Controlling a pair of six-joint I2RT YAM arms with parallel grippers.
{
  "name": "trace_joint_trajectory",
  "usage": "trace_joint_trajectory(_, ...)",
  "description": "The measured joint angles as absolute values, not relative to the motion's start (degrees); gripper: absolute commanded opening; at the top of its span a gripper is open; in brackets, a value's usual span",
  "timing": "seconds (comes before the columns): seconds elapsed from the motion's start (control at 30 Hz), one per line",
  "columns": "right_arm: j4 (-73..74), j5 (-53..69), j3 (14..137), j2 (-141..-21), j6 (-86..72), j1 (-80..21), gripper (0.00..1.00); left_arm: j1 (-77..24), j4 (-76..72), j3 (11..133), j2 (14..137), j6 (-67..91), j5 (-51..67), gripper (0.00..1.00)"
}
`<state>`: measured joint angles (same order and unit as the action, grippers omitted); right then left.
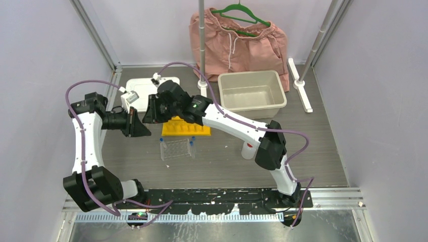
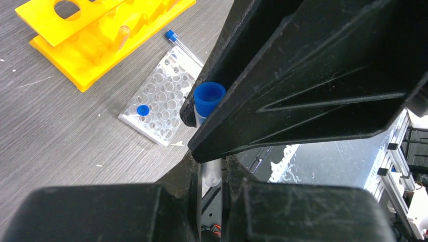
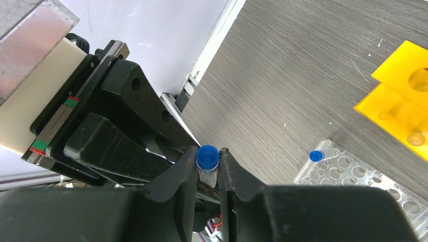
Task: Organize the chemistry lab equipment
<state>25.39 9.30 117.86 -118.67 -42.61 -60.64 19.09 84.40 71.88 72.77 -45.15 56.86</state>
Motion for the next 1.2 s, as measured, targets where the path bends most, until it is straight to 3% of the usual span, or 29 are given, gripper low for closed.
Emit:
trace_joint_trajectory(0.1,25.5,9.0,118.0,-118.7,-41.7,-60.7,0.19,18.9,84.3,71.8,72.8,-45.1,56.7,0.00)
trace_joint_trajectory(0.17,25.6,8.8,118.0,-118.7,-40.8,-60.8,0.11,18.8,84.1,71.6,72.8,-45.2,56.6,0.04)
trace_joint_trajectory(0.2,25.8,8.5,118.1,-118.7,-40.4,-60.8,0.06,18.8,84.0,71.5,72.8,-45.2,56.6,0.20)
trace_joint_trajectory(0.23,25.9,8.4,118.1,-118.7,-40.1,-60.9,0.02,18.8,83.8,71.4,72.8,-45.1,56.6,0.42)
trace_joint_trajectory(0.3,25.9,7.7,118.1,-118.7,-38.9,-61.0,0.01,18.7,83.3,71.3,72.8,-44.2,56.3,0.78)
trace_joint_trajectory(0.33,26.1,7.2,118.1,-118.7,-38.3,-61.0,0.01,18.7,83.0,71.3,72.8,-44.0,56.0,0.91)
trace_joint_trajectory(0.37,26.1,6.6,118.1,-118.7,-37.4,-61.0,0.01,18.7,82.9,71.3,72.8,-43.3,55.5,0.98)
trace_joint_trajectory(0.5,25.1,2.9,113.1,-116.5,-34.2,-61.0,0.01,18.7,82.1,71.2,73.0,-40.9,54.3,1.00)
trace_joint_trajectory(0.7,18.8,-4.6,94.9,-107.0,-28.3,-61.4,0.01,18.7,80.7,71.8,74.6,-36.5,51.9,1.00)
trace_joint_trajectory(0.93,-1.1,-13.2,75.4,-99.1,-18.7,-67.7,0.01,19.1,78.5,74.9,79.3,-29.7,47.8,0.99)
trace_joint_trajectory(1.2,-15.9,-16.8,71.0,-103.9,-10.5,-73.6,0.01,19.9,75.2,75.0,81.1,-24.1,42.7,0.98)
